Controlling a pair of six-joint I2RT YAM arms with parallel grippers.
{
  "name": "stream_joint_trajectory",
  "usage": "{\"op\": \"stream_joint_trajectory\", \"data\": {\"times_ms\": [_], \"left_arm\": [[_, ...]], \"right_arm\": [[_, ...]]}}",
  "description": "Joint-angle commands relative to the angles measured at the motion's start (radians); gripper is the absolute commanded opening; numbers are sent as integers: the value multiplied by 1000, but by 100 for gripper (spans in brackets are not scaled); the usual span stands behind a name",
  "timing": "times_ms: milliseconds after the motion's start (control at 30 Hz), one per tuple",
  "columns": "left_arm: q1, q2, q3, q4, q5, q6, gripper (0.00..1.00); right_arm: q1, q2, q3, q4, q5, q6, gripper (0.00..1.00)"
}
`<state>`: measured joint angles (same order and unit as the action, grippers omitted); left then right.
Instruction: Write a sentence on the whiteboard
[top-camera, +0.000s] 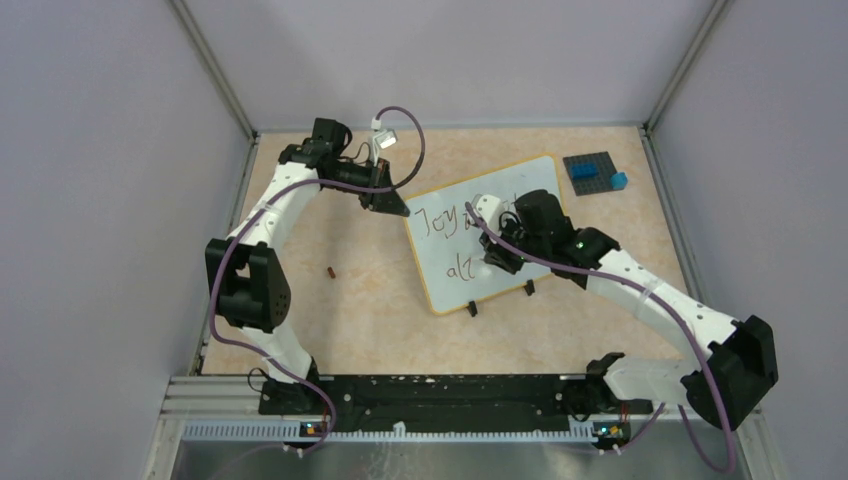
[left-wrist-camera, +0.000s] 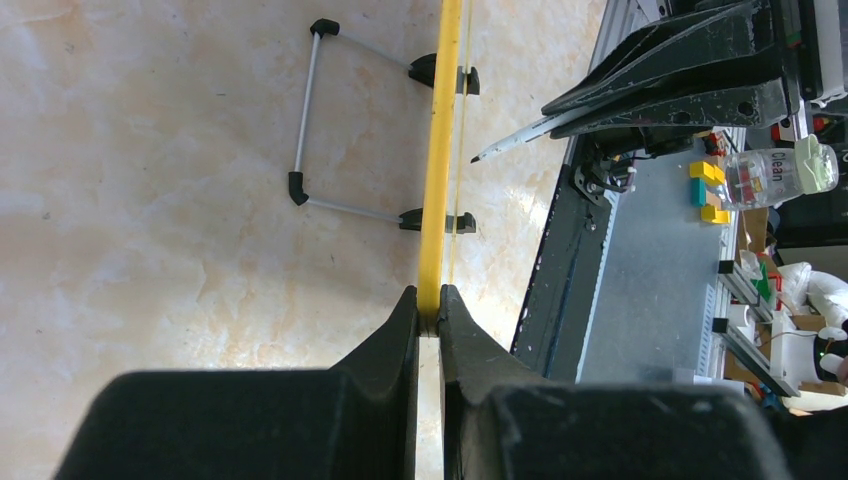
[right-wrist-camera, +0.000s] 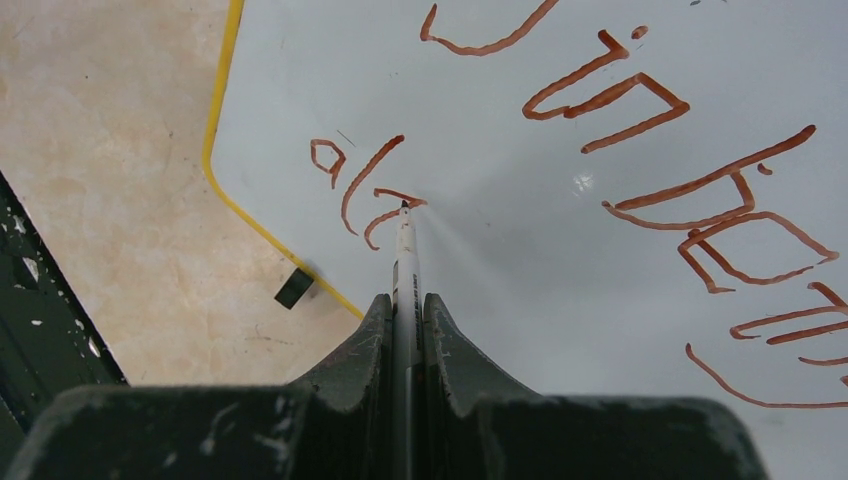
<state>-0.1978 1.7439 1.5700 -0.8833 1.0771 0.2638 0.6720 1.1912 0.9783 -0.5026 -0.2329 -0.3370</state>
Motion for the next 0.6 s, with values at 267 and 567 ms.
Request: {"op": "stream_joint_trajectory", "data": {"times_ms": [267, 567], "left_arm": [[-9, 13, 29, 21, -6, 24, 0], [-9, 14, 28, 22, -9, 25, 0]], "right_arm": [[5, 32, 43, 75, -6, 15, 0], [4, 59, 17, 97, 19, 22, 0]]}}
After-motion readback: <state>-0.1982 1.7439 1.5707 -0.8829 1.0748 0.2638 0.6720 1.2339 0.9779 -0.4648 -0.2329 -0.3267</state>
